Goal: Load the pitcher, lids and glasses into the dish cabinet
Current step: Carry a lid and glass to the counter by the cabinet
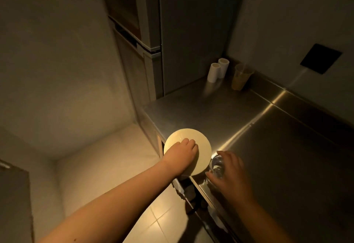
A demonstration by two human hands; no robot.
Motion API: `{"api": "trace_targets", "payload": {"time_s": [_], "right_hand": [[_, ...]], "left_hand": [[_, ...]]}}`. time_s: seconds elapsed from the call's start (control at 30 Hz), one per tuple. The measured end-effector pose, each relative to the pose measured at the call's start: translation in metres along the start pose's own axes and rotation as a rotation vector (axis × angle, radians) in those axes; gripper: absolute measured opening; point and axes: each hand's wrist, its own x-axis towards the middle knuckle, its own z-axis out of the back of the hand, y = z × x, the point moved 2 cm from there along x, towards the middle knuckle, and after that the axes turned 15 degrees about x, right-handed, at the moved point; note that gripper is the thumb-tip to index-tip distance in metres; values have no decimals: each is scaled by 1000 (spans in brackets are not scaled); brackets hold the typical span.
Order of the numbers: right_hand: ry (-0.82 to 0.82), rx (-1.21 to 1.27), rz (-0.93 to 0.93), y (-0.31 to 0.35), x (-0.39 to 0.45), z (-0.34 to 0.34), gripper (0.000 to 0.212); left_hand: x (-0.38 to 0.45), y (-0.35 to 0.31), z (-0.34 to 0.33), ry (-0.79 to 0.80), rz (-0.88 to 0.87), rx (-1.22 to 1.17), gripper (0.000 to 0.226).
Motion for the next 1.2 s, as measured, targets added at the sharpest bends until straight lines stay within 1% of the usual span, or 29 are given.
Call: {"api": "trace_targets", "payload": {"time_s": [0.2, 0.4, 0.53, 0.63, 0.73, 0.8, 0.97, 1.2], "right_hand": [[-55, -58, -44, -11, 69, -16, 76], [-111, -56, -63, -23, 145, -29, 75], [-128, -125, -86, -24, 188, -36, 77], [-145, -129, -122, -22, 214, -43, 77], [-177, -158, -149, -20, 237, -51, 76], [-211, -162, -177, -19, 247, -55, 76], [-272, -129, -272, -23, 260, -59, 72], [-383, -145, -356, -30, 251, -49, 66]], "left_hand": [[55, 41, -15, -22, -58, 16, 67], [101, 83, -29, -23, -111, 17, 58], [120, 106, -44, -12, -150, 39, 55], [128, 118, -53, -3, -195, 29, 55], [137, 130, -62, -28, -250, 28, 49], [142, 136, -67, -45, -296, 21, 45], [152, 141, -73, -91, -419, 22, 45], [157, 129, -75, -137, -586, 45, 47]]}}
